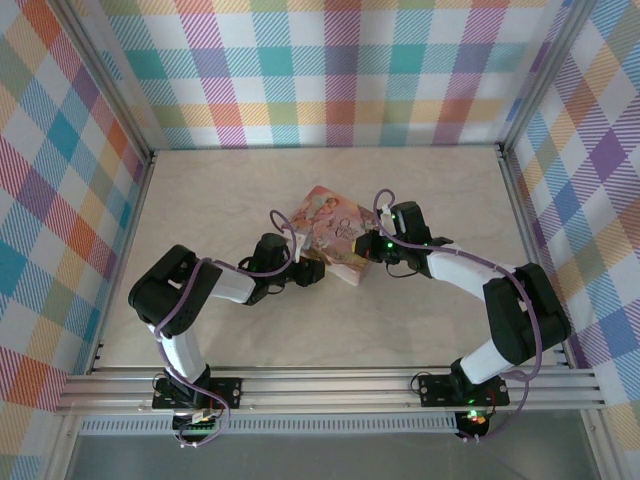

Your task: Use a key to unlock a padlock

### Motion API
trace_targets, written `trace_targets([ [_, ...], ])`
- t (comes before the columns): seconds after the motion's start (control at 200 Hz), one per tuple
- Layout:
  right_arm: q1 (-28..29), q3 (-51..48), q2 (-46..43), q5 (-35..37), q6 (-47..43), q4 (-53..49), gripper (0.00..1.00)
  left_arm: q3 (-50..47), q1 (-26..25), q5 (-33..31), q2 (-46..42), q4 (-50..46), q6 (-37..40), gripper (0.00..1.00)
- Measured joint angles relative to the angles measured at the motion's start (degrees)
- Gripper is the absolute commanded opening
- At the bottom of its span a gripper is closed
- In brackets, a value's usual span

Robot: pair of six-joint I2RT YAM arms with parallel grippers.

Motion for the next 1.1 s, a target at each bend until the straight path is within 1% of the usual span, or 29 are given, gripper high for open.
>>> trace_targets([
  [0.14, 0.0, 0.0, 0.0, 0.1, 0.0, 0.0, 0.02, 0.2, -0.6, -1.4, 0.2, 0.0, 0.0, 0.37],
  [0.295, 0.0, 0.0, 0.0, 0.2, 0.0, 0.0, 0.01, 0.7, -0.7, -2.5, 0.5, -0.3, -0.2, 0.32],
  [0.46, 0.0, 0.0, -0.4, 0.5, 0.0, -0.3, 0.01, 1.3, -1.0, -3.5, 0.5, -1.1, -0.6, 0.3],
  [0.62, 0.4, 0.0, -3.0, 1.7, 0.0, -3.7, 0.01, 5.2, -1.6, -3.3, 0.2, -7.9, -3.1, 0.28],
  [0.83, 0.4, -0.5, -10.6, 4.3, -1.7, -5.8, 0.01, 9.7, -1.9, -1.8, -2.3, -19.7, -5.9, 0.27],
  [1.0, 0.5, -4.9, -16.5, 4.7, -3.5, -5.1, 0.0, 12.0, -2.0, 1.1, -4.0, -25.6, -9.6, 0.26],
  [1.1, 1.7, -8.3, -19.7, 5.0, -5.0, -4.9, 0.01, 13.2, -2.0, 2.1, -4.7, -28.8, -11.9, 0.25],
])
